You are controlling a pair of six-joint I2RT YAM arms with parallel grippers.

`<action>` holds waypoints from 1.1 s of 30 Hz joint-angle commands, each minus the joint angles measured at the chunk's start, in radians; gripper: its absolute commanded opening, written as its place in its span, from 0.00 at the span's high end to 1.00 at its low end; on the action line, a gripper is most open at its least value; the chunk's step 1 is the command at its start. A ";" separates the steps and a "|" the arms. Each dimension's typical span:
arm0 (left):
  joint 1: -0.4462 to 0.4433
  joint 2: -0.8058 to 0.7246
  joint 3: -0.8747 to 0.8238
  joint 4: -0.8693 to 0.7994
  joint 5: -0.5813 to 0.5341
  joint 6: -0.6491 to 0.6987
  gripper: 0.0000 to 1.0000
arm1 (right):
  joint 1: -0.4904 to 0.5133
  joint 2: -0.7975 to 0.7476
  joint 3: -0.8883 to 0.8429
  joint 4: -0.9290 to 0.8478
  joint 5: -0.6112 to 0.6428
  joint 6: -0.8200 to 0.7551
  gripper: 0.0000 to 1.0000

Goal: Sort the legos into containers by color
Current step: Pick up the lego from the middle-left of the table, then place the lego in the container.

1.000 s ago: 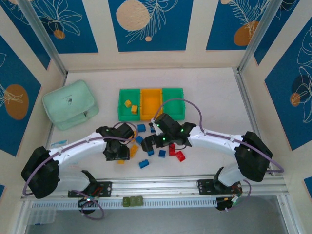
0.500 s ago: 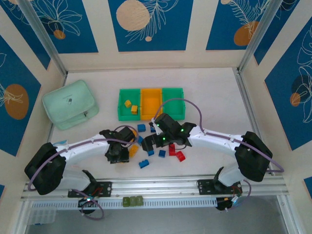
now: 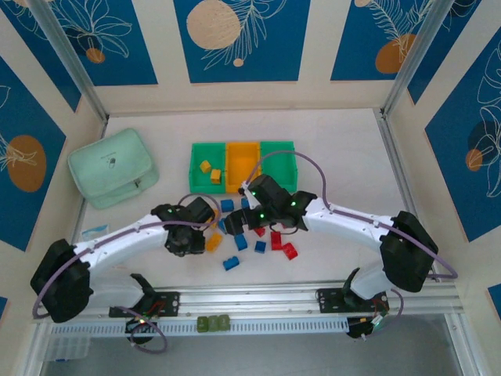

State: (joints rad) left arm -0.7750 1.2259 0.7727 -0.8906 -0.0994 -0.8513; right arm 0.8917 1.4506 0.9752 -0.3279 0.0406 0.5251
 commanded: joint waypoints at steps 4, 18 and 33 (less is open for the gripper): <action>0.092 -0.026 0.163 -0.081 -0.083 0.106 0.73 | -0.061 -0.048 0.045 -0.022 -0.031 -0.028 0.01; 0.327 0.343 0.546 0.088 -0.055 0.297 0.75 | -0.161 -0.012 0.068 0.006 0.000 0.002 0.01; 0.394 0.749 0.897 0.078 -0.062 0.379 0.57 | -0.202 -0.001 0.094 0.016 -0.007 -0.019 0.01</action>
State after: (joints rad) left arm -0.3908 1.9606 1.6173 -0.7822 -0.1585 -0.4999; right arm 0.6964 1.4460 1.0409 -0.3145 0.0418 0.5201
